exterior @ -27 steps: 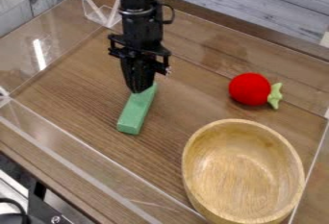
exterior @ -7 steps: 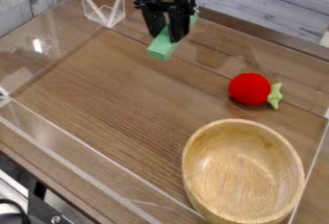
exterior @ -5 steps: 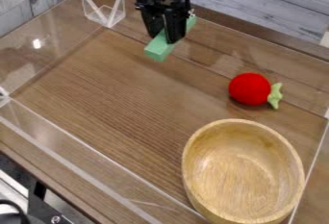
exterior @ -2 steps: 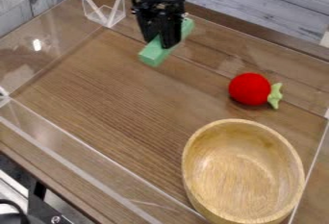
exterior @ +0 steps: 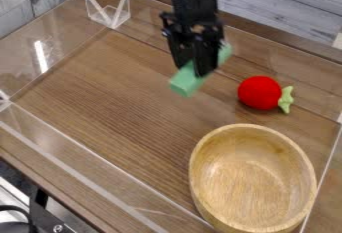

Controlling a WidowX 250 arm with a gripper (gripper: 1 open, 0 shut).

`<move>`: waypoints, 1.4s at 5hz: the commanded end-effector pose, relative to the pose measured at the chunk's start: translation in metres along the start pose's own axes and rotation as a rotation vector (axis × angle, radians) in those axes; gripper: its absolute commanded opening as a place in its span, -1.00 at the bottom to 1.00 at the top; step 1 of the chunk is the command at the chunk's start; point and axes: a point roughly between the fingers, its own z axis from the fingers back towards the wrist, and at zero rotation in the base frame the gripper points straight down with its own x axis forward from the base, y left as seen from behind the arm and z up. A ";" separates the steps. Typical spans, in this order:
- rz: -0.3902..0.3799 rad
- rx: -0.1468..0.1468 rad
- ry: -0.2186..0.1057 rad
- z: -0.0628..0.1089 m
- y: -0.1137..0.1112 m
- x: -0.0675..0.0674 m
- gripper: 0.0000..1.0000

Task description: Put the green block in the brown bowl

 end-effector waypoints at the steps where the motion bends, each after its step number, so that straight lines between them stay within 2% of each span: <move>1: 0.086 0.016 -0.091 -0.002 -0.034 -0.003 -1.00; 2: 0.098 0.027 -0.105 -0.009 -0.060 -0.003 -1.00; 3: 0.089 0.035 -0.114 -0.009 -0.073 0.000 -1.00; 4: 0.096 0.042 -0.114 -0.008 -0.093 -0.006 -1.00; 5: 0.085 0.046 -0.103 -0.017 -0.120 -0.020 -1.00; 6: 0.141 0.048 -0.110 -0.027 -0.143 -0.039 -1.00; 7: 0.195 0.059 -0.120 -0.027 -0.152 -0.052 -1.00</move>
